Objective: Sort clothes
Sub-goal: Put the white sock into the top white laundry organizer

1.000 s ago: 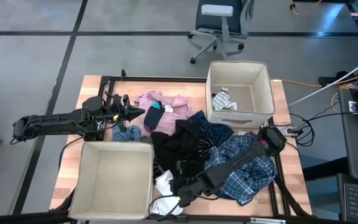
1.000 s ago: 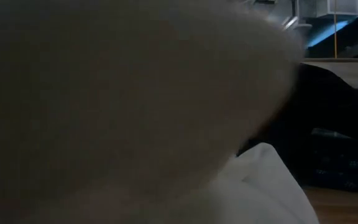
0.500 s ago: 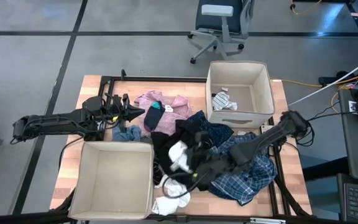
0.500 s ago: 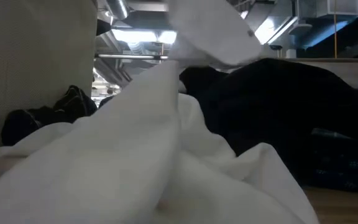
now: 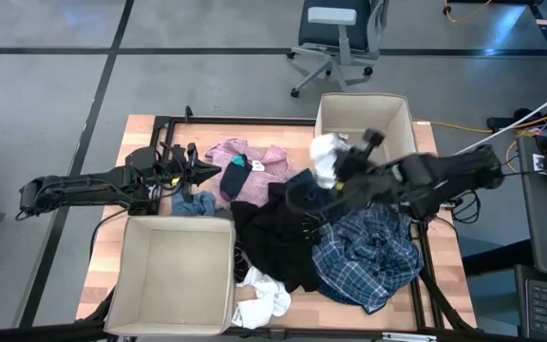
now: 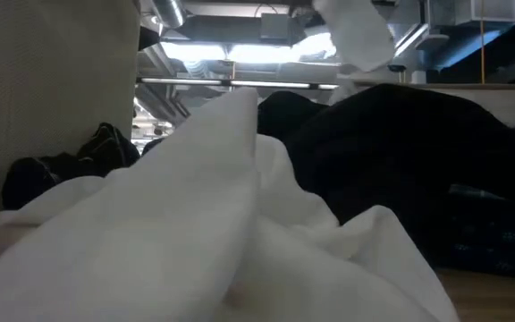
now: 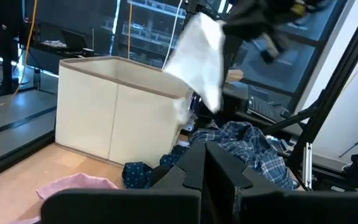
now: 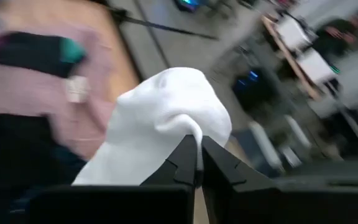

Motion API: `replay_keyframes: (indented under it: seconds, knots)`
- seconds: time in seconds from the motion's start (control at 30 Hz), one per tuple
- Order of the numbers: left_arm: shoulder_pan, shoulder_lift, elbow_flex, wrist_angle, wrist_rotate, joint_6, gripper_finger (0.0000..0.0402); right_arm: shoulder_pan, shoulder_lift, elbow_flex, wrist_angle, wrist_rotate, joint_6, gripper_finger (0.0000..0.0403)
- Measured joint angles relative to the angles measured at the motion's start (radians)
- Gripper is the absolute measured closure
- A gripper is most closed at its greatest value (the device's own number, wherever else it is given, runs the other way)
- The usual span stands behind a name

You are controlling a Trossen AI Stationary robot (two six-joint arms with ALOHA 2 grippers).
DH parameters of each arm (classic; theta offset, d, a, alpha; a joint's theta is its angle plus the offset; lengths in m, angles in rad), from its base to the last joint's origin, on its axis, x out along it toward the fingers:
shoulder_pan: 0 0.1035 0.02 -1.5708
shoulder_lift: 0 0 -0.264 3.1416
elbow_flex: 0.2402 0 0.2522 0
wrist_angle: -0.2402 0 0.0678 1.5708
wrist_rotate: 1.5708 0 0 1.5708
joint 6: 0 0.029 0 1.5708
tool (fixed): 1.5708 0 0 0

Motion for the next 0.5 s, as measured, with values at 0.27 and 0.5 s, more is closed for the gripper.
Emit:
replay_keyframes:
  seconds: [0.27,0.5]
  knots:
    - [0.0,0.0,0.0,0.0,0.0,-0.005,0.04,-0.206,-0.117,-0.052,-0.072,0.035,0.018,0.0387]
    - [0.0,0.0,0.0,-0.001,0.0,-0.007,0.04,-0.397,-0.182,-0.234,-0.014,0.025,0.129,0.0386]
